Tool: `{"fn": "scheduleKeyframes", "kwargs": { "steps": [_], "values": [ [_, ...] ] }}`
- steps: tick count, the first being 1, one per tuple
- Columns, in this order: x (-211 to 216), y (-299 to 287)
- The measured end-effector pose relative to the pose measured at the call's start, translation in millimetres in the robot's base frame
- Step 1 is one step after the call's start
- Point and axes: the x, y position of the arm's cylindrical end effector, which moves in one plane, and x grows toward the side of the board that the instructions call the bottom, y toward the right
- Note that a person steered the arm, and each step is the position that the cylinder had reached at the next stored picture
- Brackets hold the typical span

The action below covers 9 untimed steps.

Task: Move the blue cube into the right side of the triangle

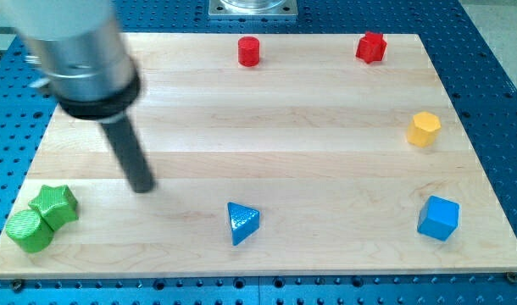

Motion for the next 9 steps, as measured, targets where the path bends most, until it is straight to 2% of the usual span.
{"fn": "scheduleKeyframes", "kwargs": {
  "steps": [1,2,4,5,6,7,8,9],
  "values": [
    [24,87],
    [-5,164],
    [11,409],
    [27,462],
    [70,387],
    [58,306],
    [25,324],
    [47,246]
  ]
}}
